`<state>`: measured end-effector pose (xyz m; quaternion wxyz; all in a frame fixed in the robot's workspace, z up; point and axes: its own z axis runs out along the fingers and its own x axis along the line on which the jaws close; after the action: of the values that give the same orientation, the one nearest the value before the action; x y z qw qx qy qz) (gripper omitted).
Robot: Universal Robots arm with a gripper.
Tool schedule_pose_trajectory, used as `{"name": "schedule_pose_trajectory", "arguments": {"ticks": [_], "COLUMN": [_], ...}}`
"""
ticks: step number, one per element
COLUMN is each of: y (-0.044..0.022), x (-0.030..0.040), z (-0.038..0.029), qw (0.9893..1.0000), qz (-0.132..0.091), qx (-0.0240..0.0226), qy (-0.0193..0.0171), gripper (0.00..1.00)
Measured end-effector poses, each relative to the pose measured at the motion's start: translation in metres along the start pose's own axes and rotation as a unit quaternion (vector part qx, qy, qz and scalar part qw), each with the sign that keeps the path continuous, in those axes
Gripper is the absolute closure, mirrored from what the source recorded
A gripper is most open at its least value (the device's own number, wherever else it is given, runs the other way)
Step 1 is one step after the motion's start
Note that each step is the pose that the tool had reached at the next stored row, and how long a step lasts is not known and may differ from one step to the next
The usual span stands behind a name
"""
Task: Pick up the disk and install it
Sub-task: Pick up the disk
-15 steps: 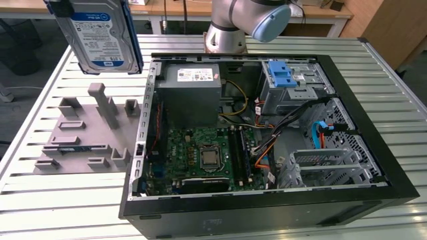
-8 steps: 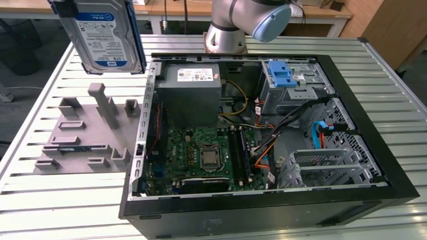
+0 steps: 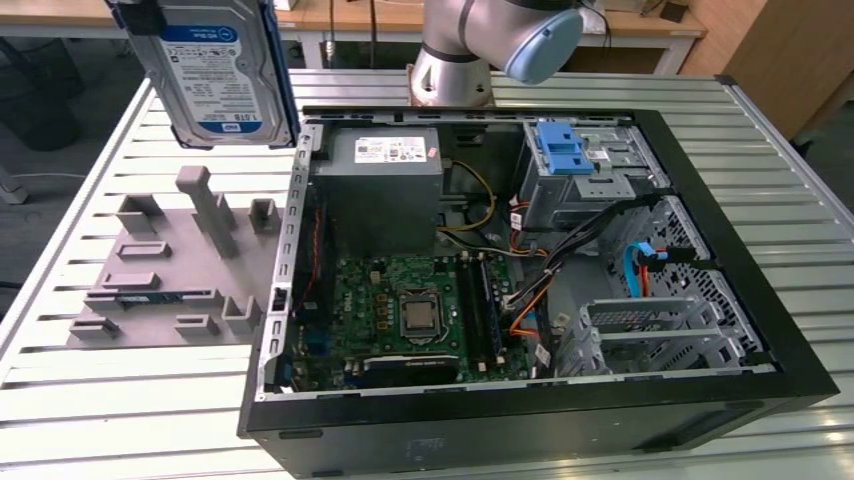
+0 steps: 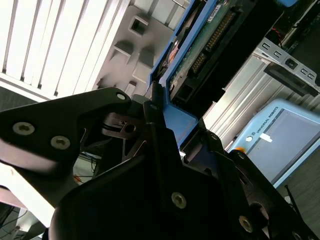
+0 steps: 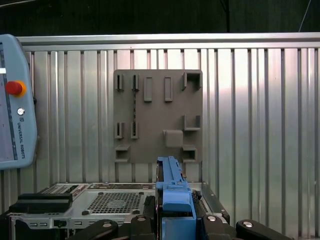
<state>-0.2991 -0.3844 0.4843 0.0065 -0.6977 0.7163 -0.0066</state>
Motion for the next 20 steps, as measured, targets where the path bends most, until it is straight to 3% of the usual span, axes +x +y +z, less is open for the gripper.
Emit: {"name": "schedule_pose_trajectory", "arguments": {"ticks": [20], "y": [-0.0187], "x": [-0.0005], "z": [0.0004], "qw": [1.0], "qz": [0.0], "qx": [0.0001], "qy": [0.0], "gripper": [0.64]}}
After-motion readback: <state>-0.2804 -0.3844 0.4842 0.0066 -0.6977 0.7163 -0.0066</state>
